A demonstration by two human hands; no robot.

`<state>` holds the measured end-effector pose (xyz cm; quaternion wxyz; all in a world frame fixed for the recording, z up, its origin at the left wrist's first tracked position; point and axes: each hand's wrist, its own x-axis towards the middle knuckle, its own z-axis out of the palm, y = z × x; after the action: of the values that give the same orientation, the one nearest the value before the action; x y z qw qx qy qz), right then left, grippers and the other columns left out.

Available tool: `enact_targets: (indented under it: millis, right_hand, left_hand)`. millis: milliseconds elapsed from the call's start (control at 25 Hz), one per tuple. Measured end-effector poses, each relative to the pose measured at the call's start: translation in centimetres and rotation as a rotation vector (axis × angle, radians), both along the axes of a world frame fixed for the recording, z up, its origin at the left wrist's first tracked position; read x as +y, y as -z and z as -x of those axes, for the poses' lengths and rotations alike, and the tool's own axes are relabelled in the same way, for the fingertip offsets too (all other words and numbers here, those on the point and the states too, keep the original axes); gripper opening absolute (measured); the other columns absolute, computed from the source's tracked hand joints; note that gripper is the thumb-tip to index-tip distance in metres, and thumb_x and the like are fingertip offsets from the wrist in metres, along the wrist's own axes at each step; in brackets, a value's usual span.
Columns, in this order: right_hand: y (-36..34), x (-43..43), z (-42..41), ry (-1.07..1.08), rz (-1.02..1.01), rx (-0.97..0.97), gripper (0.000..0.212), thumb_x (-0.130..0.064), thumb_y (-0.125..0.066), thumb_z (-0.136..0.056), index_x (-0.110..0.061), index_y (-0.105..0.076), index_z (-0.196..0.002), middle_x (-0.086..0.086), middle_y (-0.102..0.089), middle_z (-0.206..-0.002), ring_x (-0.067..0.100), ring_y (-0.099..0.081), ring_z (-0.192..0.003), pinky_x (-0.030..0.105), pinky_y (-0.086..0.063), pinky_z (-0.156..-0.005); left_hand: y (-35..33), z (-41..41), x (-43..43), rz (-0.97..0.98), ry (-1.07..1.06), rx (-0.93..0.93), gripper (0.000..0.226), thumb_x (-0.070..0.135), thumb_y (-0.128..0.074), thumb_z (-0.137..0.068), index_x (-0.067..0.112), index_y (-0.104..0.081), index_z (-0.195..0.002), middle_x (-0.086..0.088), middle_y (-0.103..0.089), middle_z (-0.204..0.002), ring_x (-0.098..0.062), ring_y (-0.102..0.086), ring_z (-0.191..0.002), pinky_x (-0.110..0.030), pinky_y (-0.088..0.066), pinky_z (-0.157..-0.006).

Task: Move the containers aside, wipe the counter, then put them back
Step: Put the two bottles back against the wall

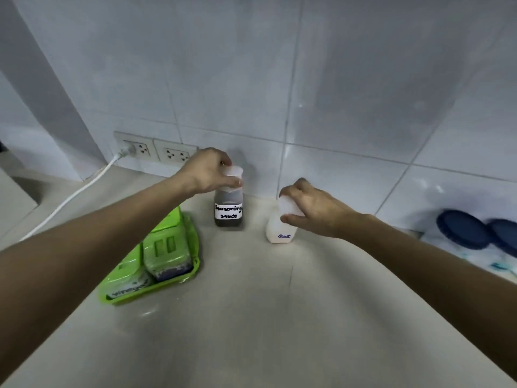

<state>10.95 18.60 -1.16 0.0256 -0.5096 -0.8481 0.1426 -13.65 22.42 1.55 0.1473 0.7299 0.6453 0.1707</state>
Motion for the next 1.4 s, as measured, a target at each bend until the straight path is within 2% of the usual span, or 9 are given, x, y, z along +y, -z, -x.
enact_targets:
  millis: [200,320,480,680,800,920,1120,1320,1400]
  right_hand:
    - [-1.1,-3.1,-10.8,0.208,-0.003,-0.059,0.056,-0.042,-0.065,-0.084,-0.025,-0.047,-0.134,0.007,-0.041,-0.131,0.035,-0.058,-0.104,0.040,-0.048,-0.093]
    - [-1.8,-3.4,-15.9,0.275,-0.056,-0.080,0.057,-0.042,-0.066,-0.084,-0.023,-0.048,-0.135,0.006,-0.045,-0.133,0.036,-0.058,-0.105,0.042,-0.048,-0.093]
    - [-1.7,-3.1,-21.1,0.312,-0.128,-0.156,0.057,-0.045,-0.064,-0.083,-0.022,-0.049,-0.133,0.004,-0.050,-0.132,0.033,-0.058,-0.108,0.037,-0.044,-0.092]
    - [-0.3,-2.8,-24.8,0.338,-0.226,-0.198,0.057,-0.043,-0.065,-0.085,-0.016,-0.048,-0.132,0.009,-0.052,-0.130,0.035,-0.059,-0.104,0.039,-0.044,-0.090]
    - [0.5,-2.7,-25.5,0.349,-0.249,-0.113,0.054,-0.037,-0.067,-0.085,-0.012,-0.047,-0.128,0.013,-0.053,-0.125,0.039,-0.059,-0.101,0.041,-0.048,-0.081]
    - [1.1,-2.5,-25.1,0.360,-0.269,-0.073,0.051,-0.033,-0.066,-0.087,-0.010,-0.047,-0.129,0.016,-0.052,-0.125,0.039,-0.059,-0.103,0.042,-0.048,-0.081]
    - [0.9,-1.2,-25.4,0.447,-0.212,0.045,0.047,-0.031,-0.070,-0.084,-0.009,-0.051,-0.120,0.018,-0.050,-0.119,0.039,-0.059,-0.095,0.041,-0.048,-0.079]
    - [1.2,-1.8,-25.3,0.493,-0.202,0.069,0.051,-0.032,-0.072,-0.082,-0.012,-0.050,-0.124,0.015,-0.047,-0.126,0.036,-0.057,-0.101,0.040,-0.047,-0.084]
    - [1.5,-2.8,-25.0,0.488,-0.309,-0.039,0.055,-0.027,-0.074,-0.081,-0.010,-0.050,-0.128,0.017,-0.045,-0.132,0.036,-0.053,-0.111,0.045,-0.047,-0.089]
  left_hand:
    - [-1.0,-9.6,-4.2,-0.005,0.158,-0.066,0.057,0.041,-0.080,-0.068,0.010,-0.067,-0.114,-0.011,-0.066,-0.112,-0.024,-0.059,-0.095,-0.024,-0.039,-0.077]
    - [0.2,-16.8,-5.6,-0.021,0.224,-0.075,0.056,0.041,-0.080,-0.068,0.014,-0.065,-0.116,-0.009,-0.062,-0.112,-0.025,-0.058,-0.101,-0.029,-0.042,-0.084]
    - [1.5,-24.7,-5.9,-0.115,0.209,-0.055,0.052,0.038,-0.078,-0.070,0.018,-0.065,-0.116,-0.006,-0.061,-0.112,-0.026,-0.060,-0.100,-0.028,-0.040,-0.079]
    - [3.0,-30.6,-4.6,-0.093,0.187,-0.041,0.048,0.029,-0.075,-0.075,0.012,-0.063,-0.117,-0.012,-0.058,-0.117,-0.031,-0.059,-0.105,-0.032,-0.045,-0.086]
    - [4.1,-32.7,-3.6,-0.115,0.173,-0.004,0.045,0.026,-0.070,-0.080,0.009,-0.061,-0.120,-0.014,-0.056,-0.122,-0.034,-0.057,-0.108,-0.036,-0.047,-0.091]
    - [4.9,-33.5,-2.9,-0.122,0.166,-0.005,0.046,0.026,-0.068,-0.083,0.010,-0.056,-0.125,-0.014,-0.053,-0.125,-0.033,-0.055,-0.110,-0.035,-0.046,-0.094]
    - [5.4,-34.1,-2.2,-0.184,0.213,0.027,0.040,0.024,-0.066,-0.085,0.014,-0.051,-0.122,-0.018,-0.050,-0.116,-0.036,-0.056,-0.100,-0.038,-0.048,-0.087]
    - [4.8,-33.4,-2.3,-0.191,0.254,0.040,0.048,0.030,-0.066,-0.084,0.014,-0.050,-0.126,-0.017,-0.049,-0.118,-0.038,-0.059,-0.097,-0.039,-0.050,-0.085]
    - [4.5,-32.1,-3.1,-0.223,0.275,0.053,0.049,0.034,-0.065,-0.084,0.013,-0.050,-0.125,-0.017,-0.051,-0.117,-0.036,-0.060,-0.097,-0.039,-0.050,-0.084]
